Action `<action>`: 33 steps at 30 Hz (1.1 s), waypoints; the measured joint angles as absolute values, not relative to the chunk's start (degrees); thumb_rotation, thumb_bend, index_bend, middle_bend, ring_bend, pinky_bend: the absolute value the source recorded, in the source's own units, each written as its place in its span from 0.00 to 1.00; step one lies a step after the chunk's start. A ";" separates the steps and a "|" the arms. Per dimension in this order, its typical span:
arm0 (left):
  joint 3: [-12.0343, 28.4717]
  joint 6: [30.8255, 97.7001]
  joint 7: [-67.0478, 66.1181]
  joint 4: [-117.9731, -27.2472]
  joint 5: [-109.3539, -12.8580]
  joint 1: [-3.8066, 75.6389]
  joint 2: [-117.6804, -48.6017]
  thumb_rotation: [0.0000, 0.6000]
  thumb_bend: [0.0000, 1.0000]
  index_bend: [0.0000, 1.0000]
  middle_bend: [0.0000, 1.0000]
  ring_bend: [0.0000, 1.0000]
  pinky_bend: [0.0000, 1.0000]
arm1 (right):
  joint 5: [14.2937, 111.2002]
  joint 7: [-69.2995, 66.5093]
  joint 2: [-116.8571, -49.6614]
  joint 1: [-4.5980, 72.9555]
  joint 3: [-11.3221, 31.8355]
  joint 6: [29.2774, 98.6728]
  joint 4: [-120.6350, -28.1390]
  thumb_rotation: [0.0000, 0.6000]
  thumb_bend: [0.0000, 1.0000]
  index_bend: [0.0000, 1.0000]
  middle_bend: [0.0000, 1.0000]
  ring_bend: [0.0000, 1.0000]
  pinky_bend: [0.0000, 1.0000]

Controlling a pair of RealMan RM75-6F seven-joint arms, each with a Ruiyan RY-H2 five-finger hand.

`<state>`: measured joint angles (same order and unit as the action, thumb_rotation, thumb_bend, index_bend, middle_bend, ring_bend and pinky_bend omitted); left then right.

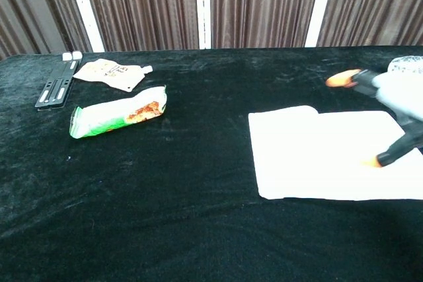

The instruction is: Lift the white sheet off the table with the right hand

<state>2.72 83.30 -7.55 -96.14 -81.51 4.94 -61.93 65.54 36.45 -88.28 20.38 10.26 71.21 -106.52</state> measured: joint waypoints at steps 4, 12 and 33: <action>2.72 82.91 -6.49 -96.03 -81.19 4.90 -61.39 1.00 0.16 0.00 0.00 0.00 0.00 | 59.05 42.37 -95.70 22.84 10.78 71.81 -105.60 1.00 0.08 0.00 0.00 0.00 0.00; 2.90 82.90 -4.66 -95.98 -80.59 4.62 -60.50 1.00 0.16 0.00 0.00 0.00 0.00 | 55.20 45.74 -103.13 25.61 10.31 72.87 -100.17 1.00 0.08 0.00 0.00 0.00 0.00; 4.01 83.55 -1.26 -95.96 -79.16 4.07 -59.41 1.00 0.16 0.00 0.00 0.00 0.00 | 55.69 39.54 -106.90 26.25 9.46 72.20 -89.41 1.00 0.08 0.00 0.00 0.00 0.00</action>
<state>4.01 83.55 -1.26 -95.96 -79.16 4.07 -59.41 55.69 39.54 -106.90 26.25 9.46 72.20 -89.41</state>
